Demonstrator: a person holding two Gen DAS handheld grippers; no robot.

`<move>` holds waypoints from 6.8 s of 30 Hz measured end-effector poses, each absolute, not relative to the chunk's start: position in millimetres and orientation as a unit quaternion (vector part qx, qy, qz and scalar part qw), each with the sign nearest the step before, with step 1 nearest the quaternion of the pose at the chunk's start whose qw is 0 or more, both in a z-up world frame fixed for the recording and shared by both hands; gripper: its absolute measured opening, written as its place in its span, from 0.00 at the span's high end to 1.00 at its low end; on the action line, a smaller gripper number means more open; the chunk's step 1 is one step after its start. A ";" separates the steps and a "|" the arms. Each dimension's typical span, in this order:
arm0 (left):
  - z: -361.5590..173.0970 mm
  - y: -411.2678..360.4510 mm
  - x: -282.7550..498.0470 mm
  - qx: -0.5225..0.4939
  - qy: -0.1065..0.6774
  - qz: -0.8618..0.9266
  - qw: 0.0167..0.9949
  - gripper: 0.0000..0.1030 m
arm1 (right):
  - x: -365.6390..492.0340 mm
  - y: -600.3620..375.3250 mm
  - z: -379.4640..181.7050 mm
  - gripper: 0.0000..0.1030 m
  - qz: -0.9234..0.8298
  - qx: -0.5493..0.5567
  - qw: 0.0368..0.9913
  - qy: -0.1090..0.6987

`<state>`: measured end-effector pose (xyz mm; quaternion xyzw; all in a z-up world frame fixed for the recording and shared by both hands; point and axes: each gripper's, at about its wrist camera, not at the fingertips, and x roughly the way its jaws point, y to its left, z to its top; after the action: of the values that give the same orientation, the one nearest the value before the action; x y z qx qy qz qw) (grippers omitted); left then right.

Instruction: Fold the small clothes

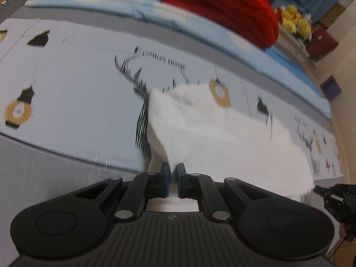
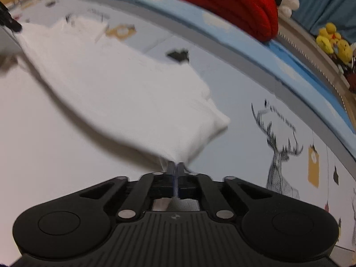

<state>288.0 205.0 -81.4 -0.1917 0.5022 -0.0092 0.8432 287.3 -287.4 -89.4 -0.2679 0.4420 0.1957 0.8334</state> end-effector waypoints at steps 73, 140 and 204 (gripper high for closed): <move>-128.0 158.7 22.9 -0.221 0.559 0.064 0.796 0.50 | 56.1 -356.0 -128.4 0.49 -0.044 0.087 0.822 0.562; -29.5 139.7 67.4 -0.068 0.453 -0.054 0.887 0.96 | 115.2 -379.9 6.6 0.96 0.116 0.092 0.911 0.385; -96.8 152.9 189.3 -0.087 0.526 -0.056 0.844 0.37 | 178.7 -360.0 -84.5 0.81 0.150 0.117 0.843 0.503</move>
<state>189.3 152.9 -96.8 -0.0866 0.5262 -0.0565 0.8441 178.7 -360.0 -84.5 0.1168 0.5026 0.1501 0.8434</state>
